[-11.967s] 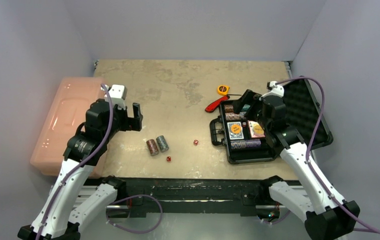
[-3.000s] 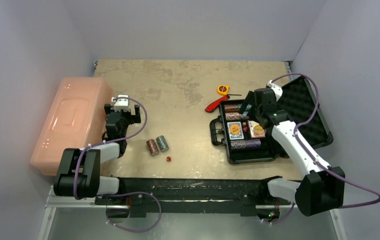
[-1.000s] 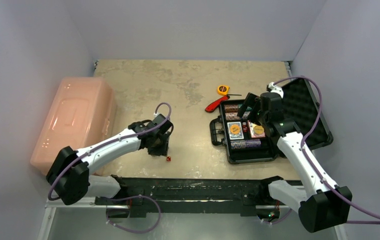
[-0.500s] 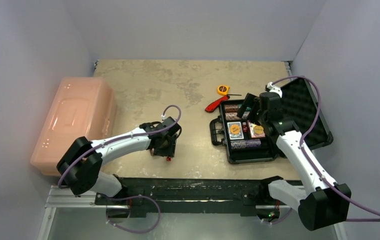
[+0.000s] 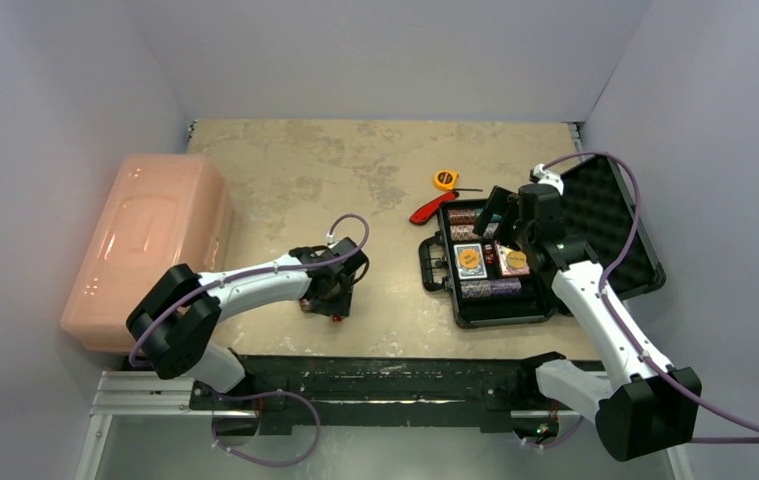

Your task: Pack up texas hold em set

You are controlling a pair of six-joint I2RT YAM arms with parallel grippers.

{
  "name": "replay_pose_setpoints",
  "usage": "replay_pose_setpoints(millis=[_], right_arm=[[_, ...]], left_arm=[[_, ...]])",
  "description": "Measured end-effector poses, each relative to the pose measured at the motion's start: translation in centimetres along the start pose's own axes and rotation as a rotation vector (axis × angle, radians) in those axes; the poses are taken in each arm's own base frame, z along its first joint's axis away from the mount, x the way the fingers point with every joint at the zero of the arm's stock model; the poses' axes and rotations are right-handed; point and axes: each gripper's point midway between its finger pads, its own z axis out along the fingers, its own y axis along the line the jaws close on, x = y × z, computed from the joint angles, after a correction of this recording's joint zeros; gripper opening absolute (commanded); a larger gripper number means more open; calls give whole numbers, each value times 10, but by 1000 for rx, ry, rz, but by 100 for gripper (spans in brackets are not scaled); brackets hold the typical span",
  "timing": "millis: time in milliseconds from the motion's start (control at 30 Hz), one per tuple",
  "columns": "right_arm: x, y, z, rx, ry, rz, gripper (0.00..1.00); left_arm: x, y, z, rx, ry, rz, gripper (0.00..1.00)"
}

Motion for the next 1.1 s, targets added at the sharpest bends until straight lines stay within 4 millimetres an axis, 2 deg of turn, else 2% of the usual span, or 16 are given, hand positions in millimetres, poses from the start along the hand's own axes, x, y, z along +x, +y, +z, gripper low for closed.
replay_pose_setpoints(millis=[133, 267, 300, 700, 900, 1100], right_arm=[[0, 0, 0, 0, -1, 0, 99], [0, 0, 0, 0, -1, -1, 99], [0, 0, 0, 0, -1, -1, 99], [0, 0, 0, 0, -1, -3, 99], [-3, 1, -3, -7, -11, 5, 99], [-15, 6, -19, -43, -70, 26, 99]], left_arm=[[0, -2, 1, 0, 0, -10, 27], [0, -4, 1, 6, -4, -15, 1], [0, -5, 1, 6, -4, -16, 0], [1, -10, -2, 16, -24, 9, 0], [-8, -17, -15, 55, -89, 20, 0], [-23, -24, -31, 100, -182, 37, 0]])
